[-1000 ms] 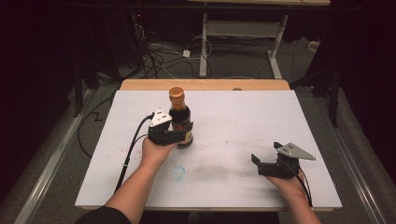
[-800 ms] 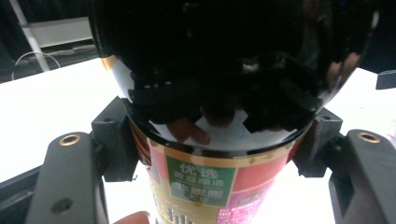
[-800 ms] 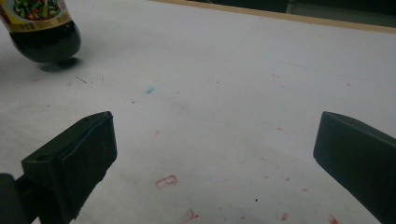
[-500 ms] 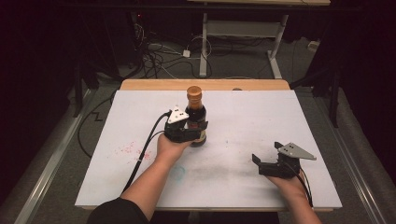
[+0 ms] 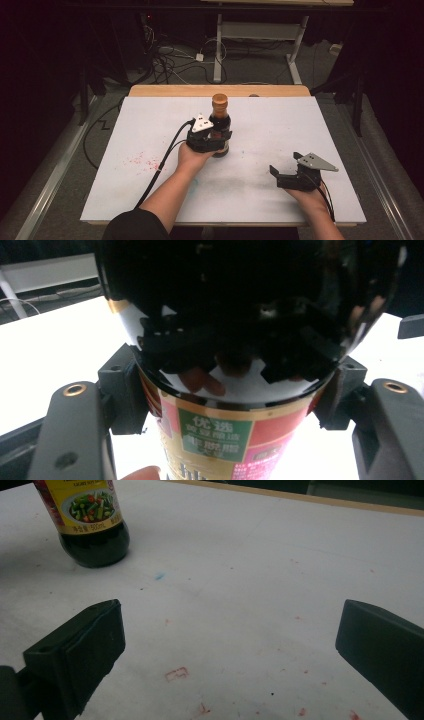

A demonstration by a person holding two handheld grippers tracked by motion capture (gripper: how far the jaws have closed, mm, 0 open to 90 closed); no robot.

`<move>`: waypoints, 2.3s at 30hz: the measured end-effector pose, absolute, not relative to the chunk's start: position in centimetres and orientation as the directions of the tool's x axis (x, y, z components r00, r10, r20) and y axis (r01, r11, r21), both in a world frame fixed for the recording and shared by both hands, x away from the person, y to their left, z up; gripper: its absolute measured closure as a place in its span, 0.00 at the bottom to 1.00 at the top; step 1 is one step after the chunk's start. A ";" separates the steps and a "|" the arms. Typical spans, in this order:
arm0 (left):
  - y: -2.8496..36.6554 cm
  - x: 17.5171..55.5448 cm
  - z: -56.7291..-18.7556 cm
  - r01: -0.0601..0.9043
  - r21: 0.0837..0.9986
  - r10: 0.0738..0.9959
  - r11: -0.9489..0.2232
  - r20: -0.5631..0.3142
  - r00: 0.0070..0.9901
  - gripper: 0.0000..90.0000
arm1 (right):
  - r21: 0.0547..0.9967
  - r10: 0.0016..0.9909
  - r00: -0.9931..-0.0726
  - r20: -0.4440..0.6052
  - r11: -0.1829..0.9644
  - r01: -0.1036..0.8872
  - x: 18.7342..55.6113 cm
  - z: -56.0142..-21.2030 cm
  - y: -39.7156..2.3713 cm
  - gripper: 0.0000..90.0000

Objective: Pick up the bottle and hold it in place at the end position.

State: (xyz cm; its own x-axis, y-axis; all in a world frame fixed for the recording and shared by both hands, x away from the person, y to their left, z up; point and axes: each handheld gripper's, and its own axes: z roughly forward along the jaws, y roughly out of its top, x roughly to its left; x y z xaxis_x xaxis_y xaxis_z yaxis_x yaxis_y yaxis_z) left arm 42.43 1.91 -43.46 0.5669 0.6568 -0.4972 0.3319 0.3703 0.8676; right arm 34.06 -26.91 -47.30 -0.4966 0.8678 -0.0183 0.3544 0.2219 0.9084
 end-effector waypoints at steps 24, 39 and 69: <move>1.9 42.1 -43.8 0.329 0.881 0.658 0.339 -0.473 0.587 0.31 | 0.907 0.866 -0.499 -0.016 0.222 0.357 34.0 -47.4 -26.7 0.00; 2.3 42.3 -43.6 0.366 0.863 0.629 0.348 -0.504 0.592 0.30 | 0.904 0.861 -0.509 -0.009 0.225 0.364 34.1 -47.5 -26.4 0.00; 7.6 39.0 -40.6 0.360 0.871 0.609 0.336 -0.492 0.622 0.26 | 0.909 0.831 -0.556 0.001 0.231 0.347 34.3 -46.3 -25.2 0.20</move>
State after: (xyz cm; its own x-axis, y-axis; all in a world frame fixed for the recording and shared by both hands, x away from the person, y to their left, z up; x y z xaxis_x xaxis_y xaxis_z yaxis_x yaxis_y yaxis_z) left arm 39.03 7.56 -40.55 0.6219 0.6093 -0.4919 0.3596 0.3357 0.8706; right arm 34.34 -25.19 -46.31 -0.5561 0.8311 0.0013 0.3466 0.2305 0.9092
